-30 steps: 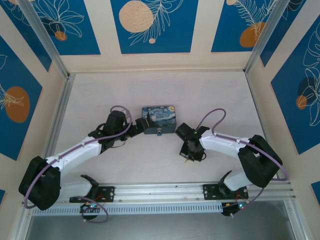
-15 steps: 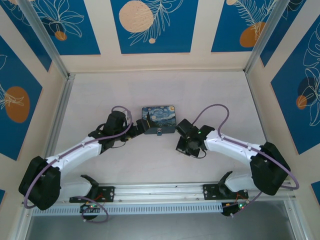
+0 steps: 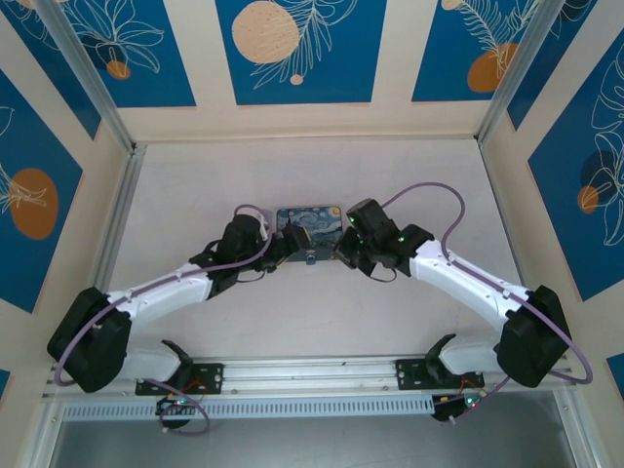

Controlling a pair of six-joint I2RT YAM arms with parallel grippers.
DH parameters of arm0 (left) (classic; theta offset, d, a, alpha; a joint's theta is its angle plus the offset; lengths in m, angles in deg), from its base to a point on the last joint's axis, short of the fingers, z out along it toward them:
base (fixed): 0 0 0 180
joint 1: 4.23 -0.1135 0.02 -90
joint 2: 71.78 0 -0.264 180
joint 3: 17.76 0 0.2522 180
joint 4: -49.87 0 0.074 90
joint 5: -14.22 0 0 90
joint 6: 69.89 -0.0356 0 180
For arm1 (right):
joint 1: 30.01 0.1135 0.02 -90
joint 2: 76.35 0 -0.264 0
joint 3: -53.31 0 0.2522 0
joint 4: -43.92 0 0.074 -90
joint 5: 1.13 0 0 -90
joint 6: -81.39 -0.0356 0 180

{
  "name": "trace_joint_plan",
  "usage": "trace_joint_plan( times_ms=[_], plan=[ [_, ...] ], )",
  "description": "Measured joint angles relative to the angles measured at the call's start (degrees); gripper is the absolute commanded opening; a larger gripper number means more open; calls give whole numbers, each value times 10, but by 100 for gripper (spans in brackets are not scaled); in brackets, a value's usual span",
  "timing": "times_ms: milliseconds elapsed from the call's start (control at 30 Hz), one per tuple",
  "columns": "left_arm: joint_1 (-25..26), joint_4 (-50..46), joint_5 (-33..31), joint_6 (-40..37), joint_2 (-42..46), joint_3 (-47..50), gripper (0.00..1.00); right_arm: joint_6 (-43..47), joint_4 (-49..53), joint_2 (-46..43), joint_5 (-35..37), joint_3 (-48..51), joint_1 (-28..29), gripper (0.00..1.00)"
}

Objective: Unlock the padlock with the key

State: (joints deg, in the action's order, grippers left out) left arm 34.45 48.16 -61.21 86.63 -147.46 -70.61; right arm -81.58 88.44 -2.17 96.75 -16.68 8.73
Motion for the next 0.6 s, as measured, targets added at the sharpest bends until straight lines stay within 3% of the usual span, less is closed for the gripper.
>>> trace_joint_plan(
  times_ms=[300,600],
  plan=[
    [10,101,0,18,-42,0,57,-54,-35,30,-19,-28,-41,0],
    [37,146,3,4,-93,-19,50,-76,-58,42,-41,-28,-55,0]
  ],
)
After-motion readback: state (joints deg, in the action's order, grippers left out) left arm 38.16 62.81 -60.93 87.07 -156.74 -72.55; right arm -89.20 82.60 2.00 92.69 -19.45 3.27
